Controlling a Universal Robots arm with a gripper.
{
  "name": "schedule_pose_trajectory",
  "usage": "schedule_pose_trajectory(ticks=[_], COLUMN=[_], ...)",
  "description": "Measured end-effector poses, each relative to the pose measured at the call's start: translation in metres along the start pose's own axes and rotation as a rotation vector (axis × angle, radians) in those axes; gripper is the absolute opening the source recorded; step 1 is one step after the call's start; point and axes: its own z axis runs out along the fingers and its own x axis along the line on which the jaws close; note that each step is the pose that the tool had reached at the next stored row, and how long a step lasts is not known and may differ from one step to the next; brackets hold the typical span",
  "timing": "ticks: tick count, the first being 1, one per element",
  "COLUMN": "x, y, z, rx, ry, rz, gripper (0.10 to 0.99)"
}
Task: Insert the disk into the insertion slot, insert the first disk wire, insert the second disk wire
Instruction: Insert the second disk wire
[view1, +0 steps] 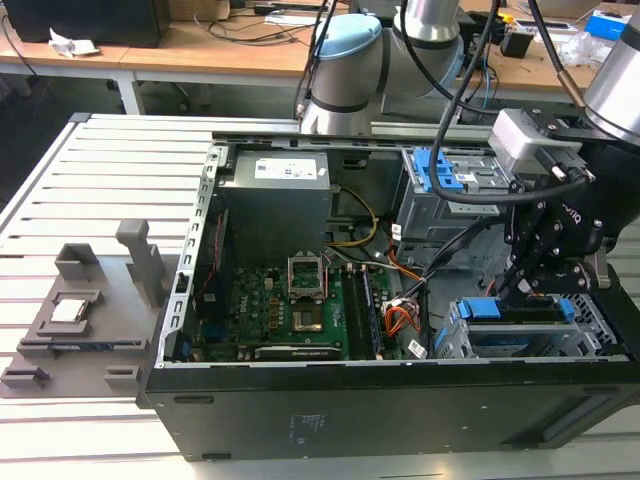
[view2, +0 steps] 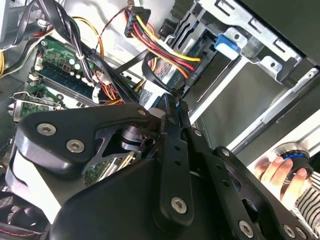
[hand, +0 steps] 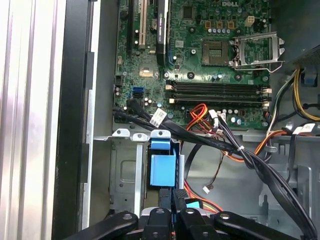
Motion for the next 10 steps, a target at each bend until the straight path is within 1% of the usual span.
schedule_pose_trajectory(ticks=[3, 10], x=[0.0005, 0.0025], y=[-0.0050, -0.0107], z=[0.0009, 0.0028], rx=[-0.004, -0.009], ry=[0.0001, 0.0002], rz=[0.000, 0.000], gripper=[0.141, 0.141])
